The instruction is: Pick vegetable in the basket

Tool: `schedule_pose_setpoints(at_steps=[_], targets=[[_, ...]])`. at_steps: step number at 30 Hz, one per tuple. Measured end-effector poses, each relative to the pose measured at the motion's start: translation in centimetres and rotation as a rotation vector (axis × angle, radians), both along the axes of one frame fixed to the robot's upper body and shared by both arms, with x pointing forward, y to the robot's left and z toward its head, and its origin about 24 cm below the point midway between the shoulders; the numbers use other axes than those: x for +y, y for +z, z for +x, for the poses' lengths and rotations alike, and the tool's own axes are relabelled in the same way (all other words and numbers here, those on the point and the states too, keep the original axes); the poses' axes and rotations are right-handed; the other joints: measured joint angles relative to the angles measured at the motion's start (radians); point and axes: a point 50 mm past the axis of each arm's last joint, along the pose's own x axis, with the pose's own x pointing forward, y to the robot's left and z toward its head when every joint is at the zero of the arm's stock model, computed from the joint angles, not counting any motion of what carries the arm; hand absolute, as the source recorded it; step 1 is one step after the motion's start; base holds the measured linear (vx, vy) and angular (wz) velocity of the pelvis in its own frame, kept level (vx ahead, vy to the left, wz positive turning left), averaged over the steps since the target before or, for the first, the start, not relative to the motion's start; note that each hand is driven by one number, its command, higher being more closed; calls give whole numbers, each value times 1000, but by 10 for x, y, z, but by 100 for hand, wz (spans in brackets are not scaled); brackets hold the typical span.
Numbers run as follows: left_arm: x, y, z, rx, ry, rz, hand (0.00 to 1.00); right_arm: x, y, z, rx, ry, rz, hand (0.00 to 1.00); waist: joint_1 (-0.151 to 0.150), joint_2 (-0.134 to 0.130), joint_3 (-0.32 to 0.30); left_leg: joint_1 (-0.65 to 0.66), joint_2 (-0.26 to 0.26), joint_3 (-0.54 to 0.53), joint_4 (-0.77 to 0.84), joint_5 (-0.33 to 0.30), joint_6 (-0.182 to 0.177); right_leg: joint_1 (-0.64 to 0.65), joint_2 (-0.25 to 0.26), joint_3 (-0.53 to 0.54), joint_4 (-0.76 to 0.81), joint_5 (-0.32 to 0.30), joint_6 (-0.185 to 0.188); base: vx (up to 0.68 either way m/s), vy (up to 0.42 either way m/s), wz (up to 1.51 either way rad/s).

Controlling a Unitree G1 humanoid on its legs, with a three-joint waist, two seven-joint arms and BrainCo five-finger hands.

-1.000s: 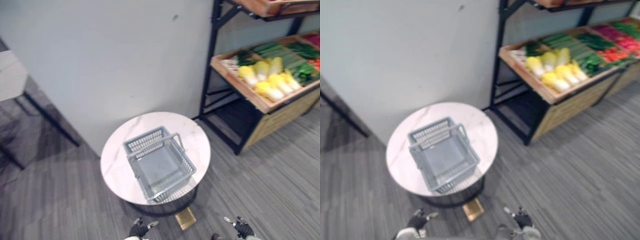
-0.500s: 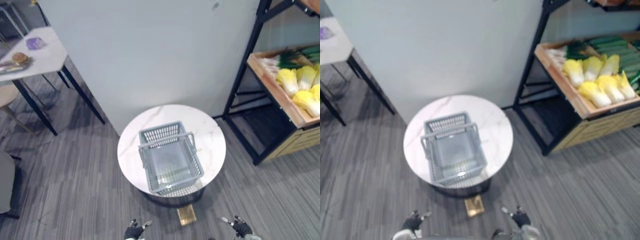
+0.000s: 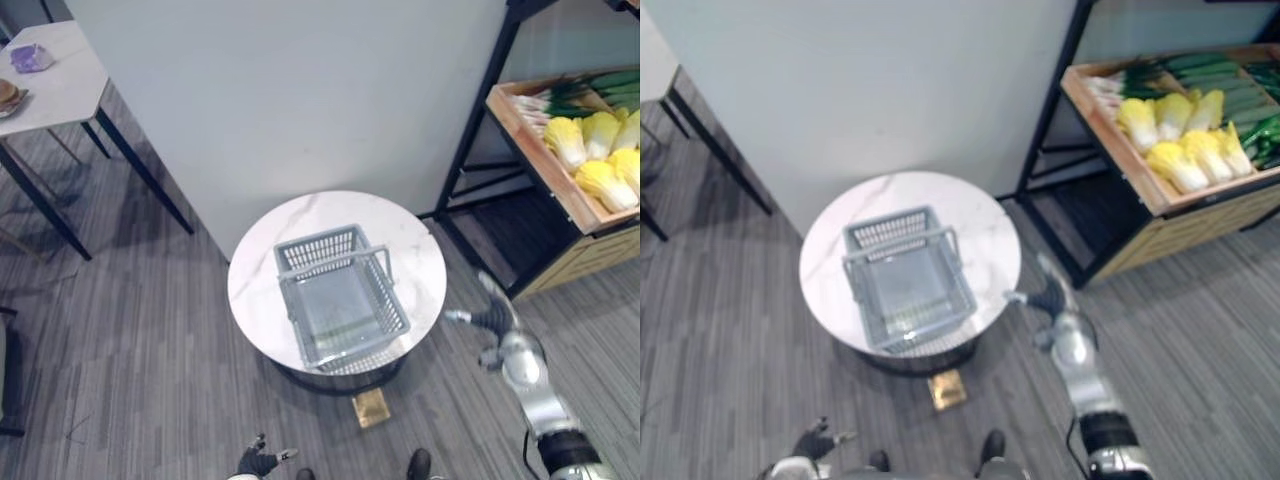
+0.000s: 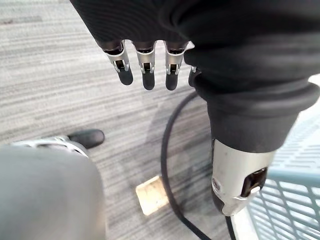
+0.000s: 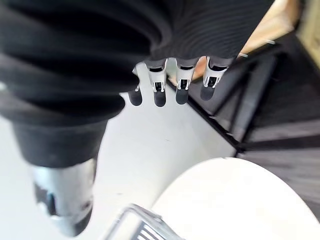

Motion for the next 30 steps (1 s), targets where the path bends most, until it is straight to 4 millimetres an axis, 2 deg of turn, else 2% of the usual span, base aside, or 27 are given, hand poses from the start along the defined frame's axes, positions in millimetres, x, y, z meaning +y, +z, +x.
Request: schedule_pose_setpoints(at_steps=[2,4,6,8,10,13,15,19,21,24,30], targets=[[2,-2,-9,22,13,12,0,20,26,8,-117,61,-77,0,13,-5,5,-21,-3,-17,-1,5,3,-9,-2,-14,-7,2,1,-7,-7,18],[4,-2,-13,32,24,24,0,39,39,14,-165,134,-93,0,25,-8,15,-39,-4,-25,-2,10,4,-23,-2,-22,-7,5,-1,17,-10,15],[3,-2,-13,36,36,30,0,58,45,21,-183,206,-115,0,46,-9,22,-49,-4,-28,-1,12,4,-32,-3,-26,-8,11,-3,37,-7,6],[2,-2,-13,34,42,32,0,80,49,35,-171,283,-180,0,66,-11,41,-52,-9,-39,0,14,7,-31,-8,-36,-9,11,-2,47,3,15],[3,-1,-10,22,45,35,0,87,58,51,-167,296,-251,0,72,-15,70,-68,-16,-56,3,22,11,-33,-15,-54,-8,11,-2,6,13,31],[4,2,0,-8,39,38,0,85,71,72,-145,261,-315,0,108,-22,96,-110,-19,-82,18,27,14,-53,-21,-70,-5,12,-1,-12,7,28],[3,3,8,-27,37,38,0,88,90,82,-172,258,-363,0,134,-23,124,-135,-20,-94,33,29,15,-66,-23,-75,0,12,-1,-1,-3,18],[4,5,12,-43,39,47,0,93,116,93,-218,245,-387,0,139,-26,157,-157,-22,-109,39,31,19,-77,-28,-75,9,12,-1,-11,7,14],[4,6,16,-52,43,56,0,91,128,97,-237,221,-399,0,154,-29,174,-175,-23,-108,42,36,21,-100,-32,-70,19,12,-1,-11,5,-2],[3,8,23,-68,39,66,0,88,130,100,-226,202,-410,0,161,-30,205,-178,-22,-110,48,37,21,-102,-32,-68,27,11,-2,-12,0,1],[4,10,29,-83,28,75,0,86,136,104,-222,184,-422,0,160,-32,223,-207,-19,-114,52,46,20,-136,-32,-64,43,11,-2,-6,0,0]])
